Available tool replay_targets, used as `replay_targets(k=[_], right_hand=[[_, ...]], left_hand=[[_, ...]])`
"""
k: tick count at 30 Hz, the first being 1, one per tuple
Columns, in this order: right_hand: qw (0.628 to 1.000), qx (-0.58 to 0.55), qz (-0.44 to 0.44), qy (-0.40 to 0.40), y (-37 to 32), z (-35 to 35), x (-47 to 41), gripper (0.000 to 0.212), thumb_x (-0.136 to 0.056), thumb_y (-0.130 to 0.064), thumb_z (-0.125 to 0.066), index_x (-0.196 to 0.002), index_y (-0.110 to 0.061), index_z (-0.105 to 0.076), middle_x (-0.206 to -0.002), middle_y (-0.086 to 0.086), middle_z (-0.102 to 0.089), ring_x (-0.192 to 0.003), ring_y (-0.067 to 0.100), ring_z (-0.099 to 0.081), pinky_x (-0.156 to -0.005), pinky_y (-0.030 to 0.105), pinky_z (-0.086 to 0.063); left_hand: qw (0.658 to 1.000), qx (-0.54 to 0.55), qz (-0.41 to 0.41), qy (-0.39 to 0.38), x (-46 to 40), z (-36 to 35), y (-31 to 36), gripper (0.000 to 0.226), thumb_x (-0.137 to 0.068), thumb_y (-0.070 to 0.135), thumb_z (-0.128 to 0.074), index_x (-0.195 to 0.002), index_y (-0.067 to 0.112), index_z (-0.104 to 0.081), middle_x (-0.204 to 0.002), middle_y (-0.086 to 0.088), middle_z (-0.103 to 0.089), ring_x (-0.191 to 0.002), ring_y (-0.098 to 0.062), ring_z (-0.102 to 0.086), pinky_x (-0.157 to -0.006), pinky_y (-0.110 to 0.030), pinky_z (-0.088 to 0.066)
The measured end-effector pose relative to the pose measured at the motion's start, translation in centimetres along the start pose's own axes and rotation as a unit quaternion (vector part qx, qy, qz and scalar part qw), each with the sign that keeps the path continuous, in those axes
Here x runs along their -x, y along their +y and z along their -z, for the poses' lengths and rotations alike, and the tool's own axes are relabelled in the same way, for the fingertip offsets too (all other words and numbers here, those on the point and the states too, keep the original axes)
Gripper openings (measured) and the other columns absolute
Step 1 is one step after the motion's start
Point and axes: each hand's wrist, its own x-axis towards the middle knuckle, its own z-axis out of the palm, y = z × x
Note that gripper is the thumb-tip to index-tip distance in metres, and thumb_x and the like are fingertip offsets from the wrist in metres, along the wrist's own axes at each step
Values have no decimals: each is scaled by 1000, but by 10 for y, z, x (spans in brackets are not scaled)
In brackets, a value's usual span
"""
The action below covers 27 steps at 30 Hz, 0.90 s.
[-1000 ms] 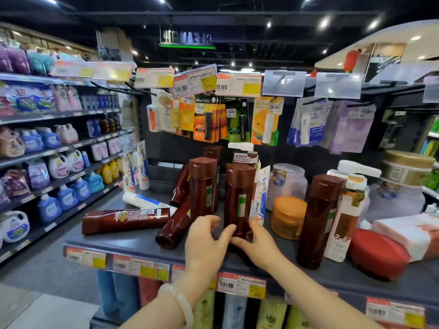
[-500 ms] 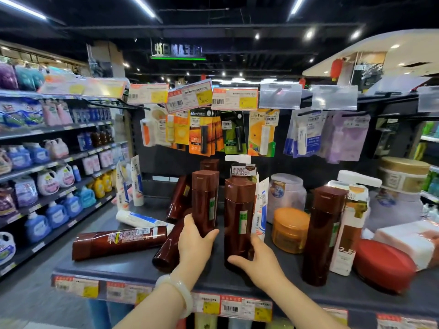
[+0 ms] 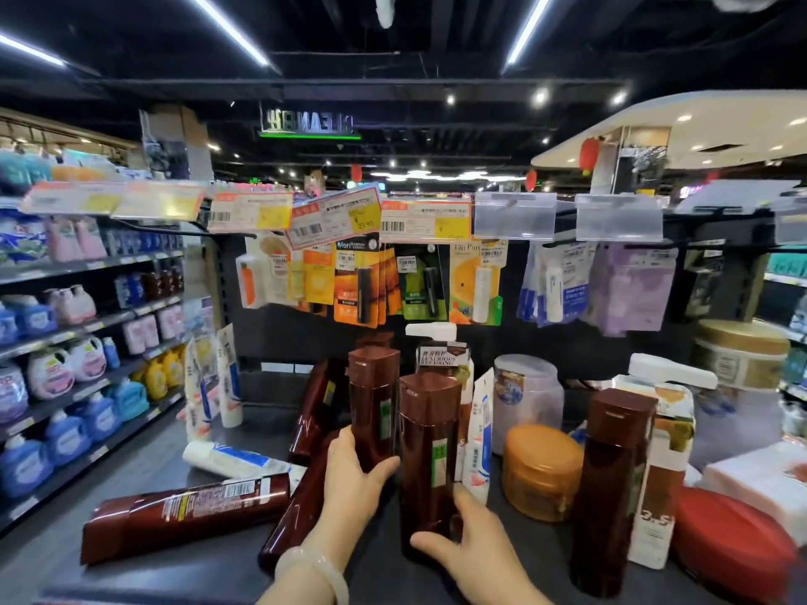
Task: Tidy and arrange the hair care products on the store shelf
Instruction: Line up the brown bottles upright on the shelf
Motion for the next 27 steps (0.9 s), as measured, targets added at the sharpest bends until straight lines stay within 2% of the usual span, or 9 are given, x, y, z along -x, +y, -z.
replay_targets(k=[3, 5, 7, 9, 12, 16, 19, 21, 27], right_hand=[[1000, -2, -5, -1, -1, -3, -2, 69, -71, -29, -77, -132, -31, -44, -128, -14, -56, -119, 1, -50, -97, 11, -36], [1000, 6, -9, 0, -3, -4, -3, 66, -72, -29, -77, -129, -30, -45, -122, -17, -54, -116, 0, -50, -95, 11, -36], [1000, 17, -10, 5, -5, -7, -6, 61, -71, -29, -77, -123, -30, -46, -119, -15, -56, -115, 3, -52, -97, 17, -39], [1000, 22, -14, 3, -10, -15, -9, 56, -68, -29, -78, -114, -30, -47, -117, -8, -62, -112, 10, -58, -98, 27, -46], [1000, 28, -11, -8, -20, -29, -12, 53, -68, -31, -77, -113, -28, -50, -115, -5, -64, -108, 12, -60, -95, 31, -48], [999, 14, -27, -19, -27, -45, -18, 47, -69, -31, -76, -109, -26, -52, -110, -5, -66, -103, 13, -63, -92, 34, -51], [999, 5, -36, -25, -31, -48, -17, 39, -73, -30, -71, -108, -27, -54, -108, -7, -66, -99, 13, -63, -90, 36, -52], [999, 1, -37, -26, -33, -47, -15, 35, -76, -27, -69, -108, -26, -54, -109, -7, -65, -100, 12, -62, -90, 33, -51], [998, 32, -42, -19, -23, -19, 13, 53, -74, -31, -74, -120, -25, -48, -112, -8, -57, -105, 6, -54, -94, 20, -44]], left_hand=[[999, -40, 8, -21, 3, 5, 1, 60, -64, 15, -81, -116, 19, -51, -115, -4, -53, -107, -19, -54, -99, -41, -45], [997, -65, 12, -36, 8, 12, 0, 71, -70, -1, -71, -131, 14, -39, -126, -6, -43, -118, -21, -48, -107, -35, -38], [998, -51, 6, -40, 14, 22, -3, 70, -73, -16, -53, -134, 12, -36, -129, -4, -39, -124, -19, -45, -109, -33, -35], [998, -17, 1, -67, 24, 33, -7, 67, -73, -19, -48, -132, 12, -39, -128, 1, -41, -122, -11, -42, -109, -28, -34], [990, 51, 31, -125, 37, 43, -10, 67, -72, -15, -55, -132, 9, -38, -127, 1, -46, -122, -11, -41, -111, -31, -31], [982, 119, 56, -137, 39, 48, -5, 86, -50, 23, -78, -128, 16, -43, -126, -2, -58, -118, -17, -54, -105, -43, -42], [992, 64, 29, -104, 43, 40, 1, 58, -63, 25, -81, -112, 26, -50, -110, 4, -65, -102, -8, -61, -92, -31, -51], [997, 43, 14, -70, 44, 35, 3, 43, -68, 25, -78, -104, 26, -55, -104, 2, -68, -96, -8, -63, -89, -33, -52], [997, 11, -3, -71, 39, 37, 3, 41, -74, 28, -74, -109, 25, -52, -107, 7, -62, -104, -12, -59, -96, -35, -48]])
